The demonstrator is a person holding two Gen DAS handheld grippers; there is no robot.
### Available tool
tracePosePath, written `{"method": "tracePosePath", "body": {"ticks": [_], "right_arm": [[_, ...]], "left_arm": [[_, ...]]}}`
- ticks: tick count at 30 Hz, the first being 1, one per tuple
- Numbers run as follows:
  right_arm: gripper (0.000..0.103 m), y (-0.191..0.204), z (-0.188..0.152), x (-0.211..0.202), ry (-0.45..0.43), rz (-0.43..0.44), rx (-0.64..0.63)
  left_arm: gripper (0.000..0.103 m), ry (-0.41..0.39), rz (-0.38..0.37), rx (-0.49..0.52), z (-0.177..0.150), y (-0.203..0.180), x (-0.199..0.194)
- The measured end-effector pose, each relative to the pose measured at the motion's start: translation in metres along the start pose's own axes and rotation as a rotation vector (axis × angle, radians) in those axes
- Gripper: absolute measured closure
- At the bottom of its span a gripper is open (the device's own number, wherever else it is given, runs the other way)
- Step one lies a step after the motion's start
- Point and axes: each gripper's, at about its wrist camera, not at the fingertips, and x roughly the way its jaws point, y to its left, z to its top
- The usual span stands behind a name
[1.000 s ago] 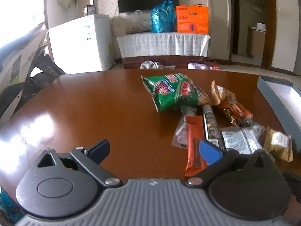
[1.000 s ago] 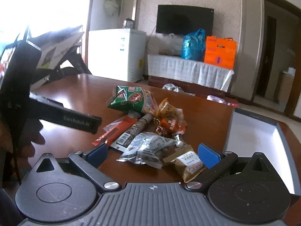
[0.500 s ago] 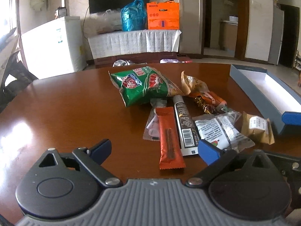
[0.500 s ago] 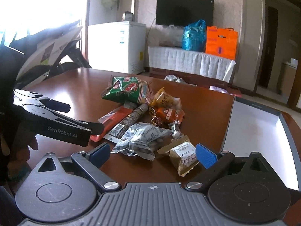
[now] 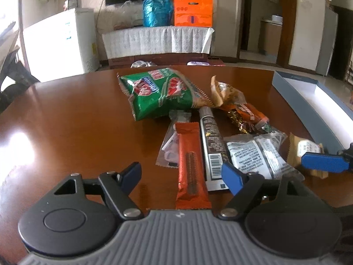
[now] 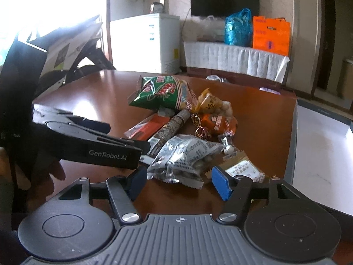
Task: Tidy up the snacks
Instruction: 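Close left tool on orange bar while right tool closes on white wrapped packet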
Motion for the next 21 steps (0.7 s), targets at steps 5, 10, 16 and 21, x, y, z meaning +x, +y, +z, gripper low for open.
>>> {"method": "tracePosePath", "body": {"ticks": [5,10,16,21], "right_arm": [[0.038,0.004,0.002,0.008,0.007,0.008,-0.003],[0.046,0.009,0.003,0.018,0.022,0.013,-0.021],[0.053,0.012,0.003,0.022,0.032,0.015,-0.045],[0.050,0.010,0.004,0.027,0.036,0.007,-0.028]], "left_arm": [[0.022,0.023,0.015,-0.034,0.000,0.008,0.006],[0.029,0.023,0.006,-0.015,-0.002,0.008,0.004],[0.036,0.029,-0.034,-0.020,-0.001,0.007,0.008],[0.036,0.031,-0.040,-0.031,0.001,0.006,0.009]]}}
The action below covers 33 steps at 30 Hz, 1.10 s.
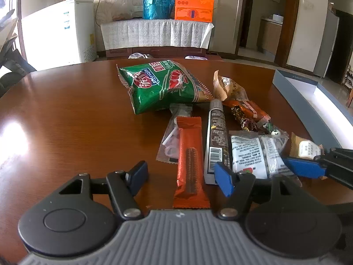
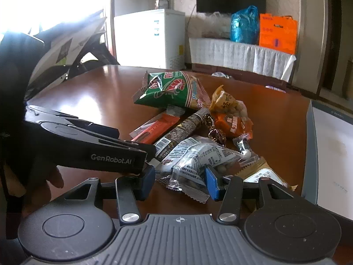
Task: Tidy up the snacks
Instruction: 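Close left tool on orange bar while right tool closes on white wrapped packet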
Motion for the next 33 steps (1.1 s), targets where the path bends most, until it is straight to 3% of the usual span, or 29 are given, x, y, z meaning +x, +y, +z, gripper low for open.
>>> {"method": "tracePosePath", "body": {"ticks": [6,15,18,23,33], "right_arm": [[0.044,-0.007,0.001,0.003,0.009,-0.002,0.044],[0.046,-0.012,0.004,0.010,0.018,-0.035,0.036],[0.049,-0.013,0.004,0.008,0.018,-0.041,0.024],[0.050,-0.008,0.004,0.009,0.014,-0.044,0.001],[0.050,-0.004,0.004,0.009,0.008,-0.049,-0.030]], "left_arm": [[0.036,0.007,-0.020,-0.032,0.003,0.007,0.001],[0.036,0.007,-0.036,0.008,0.003,0.006,0.005],[0.040,0.014,-0.076,0.007,0.004,0.003,0.005],[0.058,0.034,-0.165,0.017,0.005,0.000,0.003],[0.064,0.019,-0.125,0.005,0.004,0.007,0.004]]}}
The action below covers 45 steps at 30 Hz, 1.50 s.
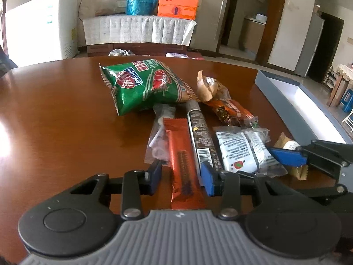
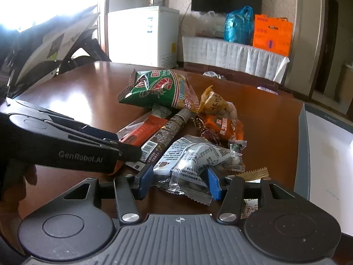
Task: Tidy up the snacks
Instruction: 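Close left tool on orange bar while right tool closes on white wrapped packet, then lift and carry orange bar with left tool while right tool carries white packet to box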
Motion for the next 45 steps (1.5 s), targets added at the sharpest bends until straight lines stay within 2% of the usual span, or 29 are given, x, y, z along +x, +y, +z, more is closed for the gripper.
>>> {"method": "tracePosePath", "body": {"ticks": [5,8,12,14,16,22,29,30,35,39,45], "right_arm": [[0.050,0.001,0.000,0.000,-0.003,-0.004,-0.009],[0.050,0.001,0.000,0.000,-0.004,-0.005,-0.009],[0.050,0.001,-0.001,0.000,-0.006,-0.004,-0.008],[0.051,0.001,-0.001,0.000,-0.010,-0.001,-0.009],[0.053,0.001,-0.001,-0.001,-0.015,0.002,-0.007],[0.058,0.001,-0.002,-0.002,-0.018,-0.002,-0.014],[0.052,0.005,-0.003,0.000,-0.018,-0.012,-0.012],[0.057,0.005,-0.002,-0.001,-0.021,-0.010,-0.013],[0.065,0.004,0.001,-0.006,-0.035,0.008,-0.009],[0.072,0.010,0.004,-0.017,-0.068,0.013,-0.050],[0.074,0.016,0.006,-0.028,-0.100,0.013,-0.095]], "left_arm": [[0.067,-0.002,0.016,-0.007,0.000,0.002,-0.003],[0.068,0.006,-0.026,-0.057,0.001,0.009,-0.004],[0.068,0.000,0.023,0.043,-0.002,-0.005,-0.002],[0.081,-0.001,0.011,0.056,-0.003,-0.008,-0.002],[0.083,-0.006,0.010,0.060,-0.003,-0.009,-0.002],[0.084,-0.006,0.010,0.065,-0.003,-0.010,-0.003],[0.084,-0.008,0.037,0.035,-0.003,-0.004,-0.001],[0.084,-0.011,0.043,0.048,-0.004,-0.006,-0.002],[0.085,-0.022,0.053,0.074,-0.003,-0.008,-0.004],[0.085,-0.069,0.045,0.062,0.000,-0.005,-0.013],[0.085,-0.056,0.051,0.068,0.000,-0.004,-0.011]]}}
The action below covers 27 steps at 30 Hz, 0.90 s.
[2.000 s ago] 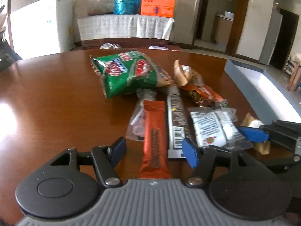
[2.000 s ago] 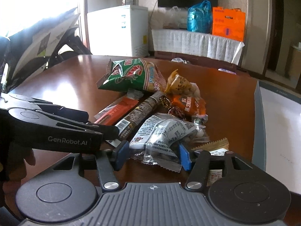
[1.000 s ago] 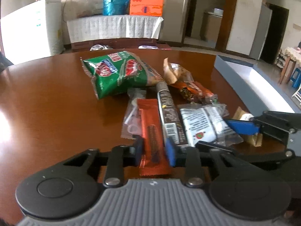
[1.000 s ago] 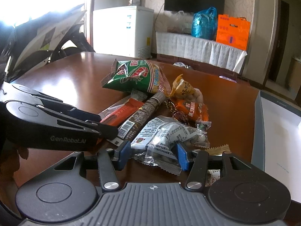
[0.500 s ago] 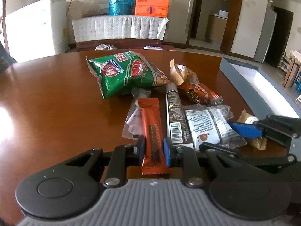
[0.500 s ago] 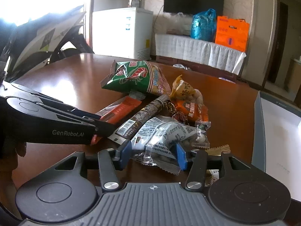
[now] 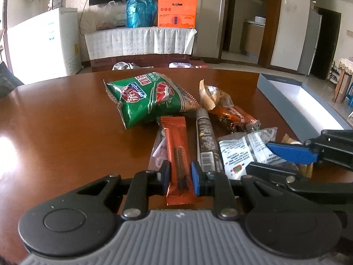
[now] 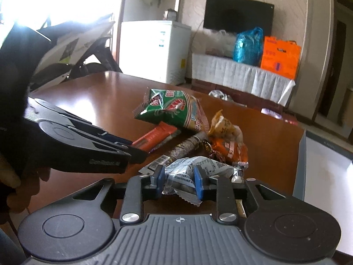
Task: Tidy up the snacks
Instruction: 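Lift and carry orange bar with left tool while right tool carries white packet to box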
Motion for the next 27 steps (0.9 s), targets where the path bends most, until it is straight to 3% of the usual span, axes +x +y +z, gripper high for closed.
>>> {"method": "tracePosePath", "body": {"ticks": [7,27], "right_arm": [[0.077,0.007,0.006,-0.014,-0.055,-0.028,-0.070],[0.078,-0.003,0.006,-0.019,-0.062,-0.048,-0.040]], "left_arm": [[0.085,-0.015,-0.001,0.001,0.002,-0.001,-0.003],[0.085,-0.020,0.002,0.038,0.005,-0.015,-0.004]]}}
